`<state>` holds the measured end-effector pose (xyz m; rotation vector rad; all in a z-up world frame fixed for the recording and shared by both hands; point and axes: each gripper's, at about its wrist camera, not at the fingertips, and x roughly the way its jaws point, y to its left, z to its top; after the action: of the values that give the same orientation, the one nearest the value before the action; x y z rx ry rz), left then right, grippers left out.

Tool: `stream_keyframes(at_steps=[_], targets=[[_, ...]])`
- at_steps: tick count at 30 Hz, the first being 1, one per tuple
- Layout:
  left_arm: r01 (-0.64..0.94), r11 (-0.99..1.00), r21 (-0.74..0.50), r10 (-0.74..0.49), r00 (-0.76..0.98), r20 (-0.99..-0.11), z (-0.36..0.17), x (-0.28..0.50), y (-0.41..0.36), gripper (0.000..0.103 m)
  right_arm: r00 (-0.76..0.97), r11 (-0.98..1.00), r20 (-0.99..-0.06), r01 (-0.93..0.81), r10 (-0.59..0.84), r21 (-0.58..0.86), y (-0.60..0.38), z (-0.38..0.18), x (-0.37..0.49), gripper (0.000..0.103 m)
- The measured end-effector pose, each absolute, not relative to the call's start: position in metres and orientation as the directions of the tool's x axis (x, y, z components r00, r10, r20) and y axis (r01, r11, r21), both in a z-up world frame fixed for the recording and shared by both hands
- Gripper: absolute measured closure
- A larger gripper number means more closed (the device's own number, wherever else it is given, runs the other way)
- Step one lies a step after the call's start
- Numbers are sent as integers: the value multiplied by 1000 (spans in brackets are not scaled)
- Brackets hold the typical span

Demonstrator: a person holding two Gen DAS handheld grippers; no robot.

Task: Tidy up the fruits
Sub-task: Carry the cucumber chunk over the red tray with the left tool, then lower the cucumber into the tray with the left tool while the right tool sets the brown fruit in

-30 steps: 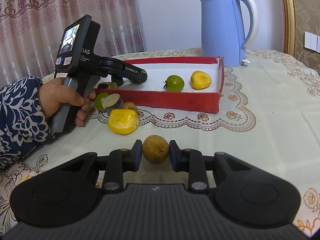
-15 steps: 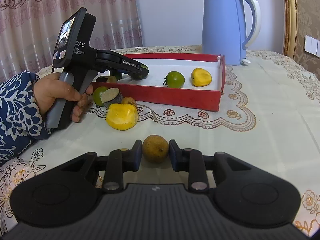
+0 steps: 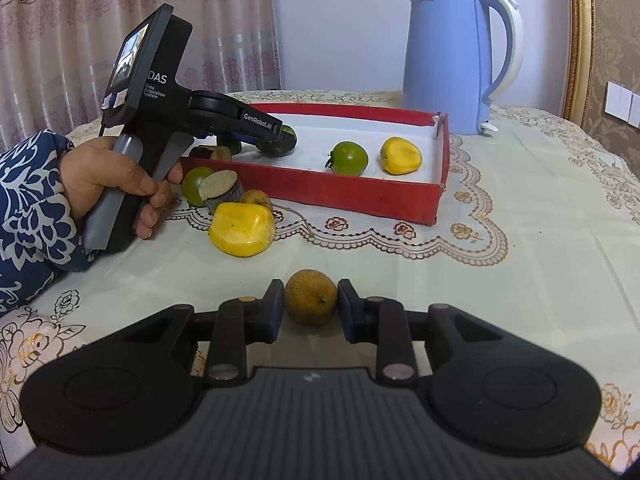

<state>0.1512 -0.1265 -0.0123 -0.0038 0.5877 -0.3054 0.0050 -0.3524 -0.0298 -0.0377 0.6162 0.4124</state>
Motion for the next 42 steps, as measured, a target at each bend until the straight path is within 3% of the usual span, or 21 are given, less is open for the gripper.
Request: stream_keyframes(at_steps=[2,4,12,17,22,27,42], targets=[[284,954,-96,-289,789,-542,-12,151,-126,67,740,920,-569,-384,360,83,-352,-29,4,76],[281,955,-99,-289,793,-536,-12,151,-125,43,740,921,-571,-381,356,80,-352,-28,4,76],[273,954,-126,-299,823,-482,-4,146,-120,39,761,925,-548,-375,346,64,-356,-12,3,76],[247,956,-162,-291,879,-378,10,134,-109,26,787,929,-515,-366,338,51,-361,9,9,76],[204,960,-189,-254,921,-295,22,127,-96,26,814,926,-476,-378,331,-1,-354,36,40,76],[178,965,-193,-232,922,-309,22,131,-92,25,837,921,-443,-385,322,-57,-338,56,91,76],[132,962,-237,-213,909,-358,15,140,-79,25,765,933,-584,-358,272,-35,-312,2,215,76]])
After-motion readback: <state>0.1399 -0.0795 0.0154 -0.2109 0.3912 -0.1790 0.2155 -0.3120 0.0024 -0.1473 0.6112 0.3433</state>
